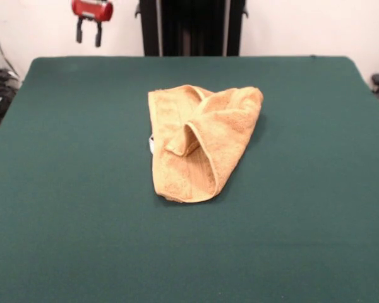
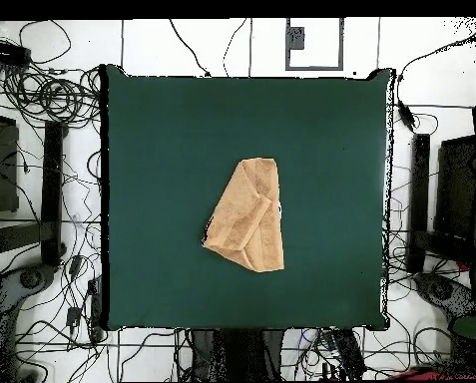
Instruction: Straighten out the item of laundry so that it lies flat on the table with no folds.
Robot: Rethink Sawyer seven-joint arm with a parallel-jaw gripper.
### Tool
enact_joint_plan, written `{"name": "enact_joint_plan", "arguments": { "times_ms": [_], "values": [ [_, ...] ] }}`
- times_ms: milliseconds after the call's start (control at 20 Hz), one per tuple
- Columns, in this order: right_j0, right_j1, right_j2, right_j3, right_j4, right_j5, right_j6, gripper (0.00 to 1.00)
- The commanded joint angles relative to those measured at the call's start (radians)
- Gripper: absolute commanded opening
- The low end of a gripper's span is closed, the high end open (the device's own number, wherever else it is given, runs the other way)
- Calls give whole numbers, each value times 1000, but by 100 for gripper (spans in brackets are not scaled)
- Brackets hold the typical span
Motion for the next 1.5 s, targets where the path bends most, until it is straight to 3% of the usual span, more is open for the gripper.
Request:
{"name": "enact_joint_plan", "arguments": {
  "times_ms": [50,700,1200,1500],
  "values": [
    [127,251,132,2,87,-84,-118,100],
    [219,349,75,16,183,-234,-1,100],
    [270,351,48,14,186,-242,57,100],
    [291,319,14,76,158,-225,80,100]
  ]
}}
